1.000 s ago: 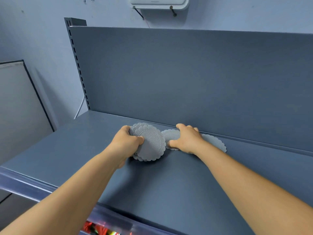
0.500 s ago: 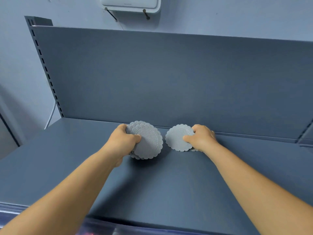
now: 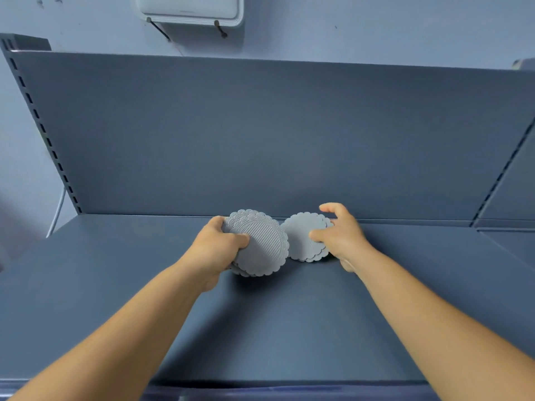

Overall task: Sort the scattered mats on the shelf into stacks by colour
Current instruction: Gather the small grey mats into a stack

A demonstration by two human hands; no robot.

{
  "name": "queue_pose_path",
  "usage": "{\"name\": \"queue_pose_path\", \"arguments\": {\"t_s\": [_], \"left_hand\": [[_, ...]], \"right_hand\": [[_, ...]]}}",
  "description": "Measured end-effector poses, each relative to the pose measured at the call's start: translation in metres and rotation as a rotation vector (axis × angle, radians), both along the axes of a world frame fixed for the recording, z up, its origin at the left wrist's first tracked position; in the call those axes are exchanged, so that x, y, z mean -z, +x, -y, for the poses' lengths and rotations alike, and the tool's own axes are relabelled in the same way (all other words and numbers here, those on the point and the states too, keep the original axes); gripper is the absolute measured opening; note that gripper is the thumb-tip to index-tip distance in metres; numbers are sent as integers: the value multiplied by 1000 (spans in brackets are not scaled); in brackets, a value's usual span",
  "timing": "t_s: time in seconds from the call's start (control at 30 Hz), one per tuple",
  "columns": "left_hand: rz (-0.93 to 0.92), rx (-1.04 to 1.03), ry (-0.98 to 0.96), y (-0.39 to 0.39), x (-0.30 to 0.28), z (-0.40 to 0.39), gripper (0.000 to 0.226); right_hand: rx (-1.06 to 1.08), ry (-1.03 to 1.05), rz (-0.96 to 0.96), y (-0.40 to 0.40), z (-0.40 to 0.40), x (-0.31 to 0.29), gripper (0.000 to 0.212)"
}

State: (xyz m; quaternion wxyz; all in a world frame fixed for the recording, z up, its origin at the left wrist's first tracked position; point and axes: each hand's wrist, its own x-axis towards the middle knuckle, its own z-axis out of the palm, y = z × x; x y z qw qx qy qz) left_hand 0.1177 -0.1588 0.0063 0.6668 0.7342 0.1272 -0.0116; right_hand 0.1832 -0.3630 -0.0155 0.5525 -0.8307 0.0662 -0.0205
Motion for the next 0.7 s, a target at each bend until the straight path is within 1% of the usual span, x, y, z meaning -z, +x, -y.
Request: {"name": "queue_pose_path", "arguments": {"t_s": [0.03, 0.07, 0.13, 0.2, 0.3, 0.37, 0.43, 0.57, 0.63, 0.7], "left_hand": [[-1, 25, -25, 0, -1, 4, 30], [-1, 50, -58, 0, -2, 9, 30], [-5, 94, -136, 1, -4, 21, 29], [-11, 133, -181, 3, -6, 36, 28], [-16, 203, -194, 6, -6, 62, 30], [-6, 254, -201, 7, -7, 83, 31], [9, 301, -203, 5, -9, 107, 29], [0, 422, -173, -1, -14, 160, 16], [-10, 467, -150, -5, -14, 189, 16], [-14, 493, -134, -10, -14, 220, 21]], "right_hand": [[11, 93, -13, -4, 2, -2, 56], [13, 171, -17, -9, 5, -4, 51], [-11, 281, -17, -21, 10, -12, 35], [-26, 375, -19, -35, 16, -21, 30], [7, 463, -10, -50, 29, -26, 29], [62, 486, -13, -61, 41, -28, 24], [139, 497, -14, -71, 57, -29, 27], [219, 532, -33, -89, 100, -27, 39], [241, 538, -36, -96, 126, -25, 47], [268, 525, -34, -104, 153, -25, 52]]}}
